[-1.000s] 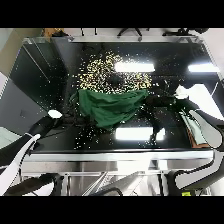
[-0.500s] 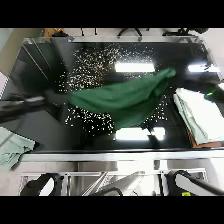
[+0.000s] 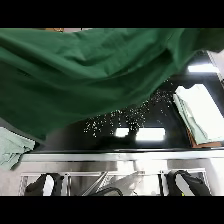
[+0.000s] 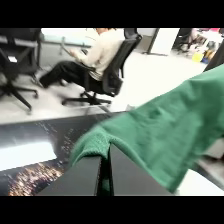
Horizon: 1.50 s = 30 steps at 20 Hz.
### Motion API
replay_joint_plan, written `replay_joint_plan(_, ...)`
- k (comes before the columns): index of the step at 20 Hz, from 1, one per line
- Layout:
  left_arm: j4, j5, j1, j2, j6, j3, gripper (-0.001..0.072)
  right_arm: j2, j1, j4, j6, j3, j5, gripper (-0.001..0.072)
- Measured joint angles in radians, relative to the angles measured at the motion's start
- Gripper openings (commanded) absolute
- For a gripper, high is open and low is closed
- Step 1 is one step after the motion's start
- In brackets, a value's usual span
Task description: Fold the shirts.
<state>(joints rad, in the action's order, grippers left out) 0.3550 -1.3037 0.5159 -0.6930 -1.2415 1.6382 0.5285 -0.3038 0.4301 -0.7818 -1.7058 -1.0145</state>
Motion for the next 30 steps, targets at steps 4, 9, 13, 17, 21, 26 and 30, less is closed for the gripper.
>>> replay_joint_plan(4,0.039,-0.058,-0.029,-0.119,-0.004,0.104,0.0011,0.061,-0.039,0.021,-0.019,-0.066,-0.034,0.0023)
replay_joint_plan(9,0.166,-0.051,-0.221,-0.353,0.048,-0.006,0.0011,0.267,-0.028,0.008,-0.063,0.074,-0.131,0.0022)
replay_joint_plan(13,0.33,0.079,-0.38,-0.604,0.085,-0.17,0.0014,0.492,0.087,0.006,-0.033,0.34,-0.05,0.0033)
replay_joint_plan(17,0.406,0.221,-0.443,-0.895,0.105,-0.212,0.0695,0.76,0.182,-0.007,0.021,0.48,0.128,0.0248)
replay_joint_plan(21,0.425,0.163,-0.393,-1.088,0.098,-0.067,0.0694,0.864,0.184,-0.024,0.042,0.476,0.133,0.0351)
replay_joint_plan(26,0.436,-0.114,-0.211,-1.151,0.057,0.06,0.0693,0.756,0.056,0.05,-0.042,0.477,-0.002,0.0377)
replay_joint_plan(30,0.44,-0.23,-0.086,-1.1,0.045,-0.144,0.0693,0.644,-0.064,0.212,-0.151,0.572,-0.1,0.0387)
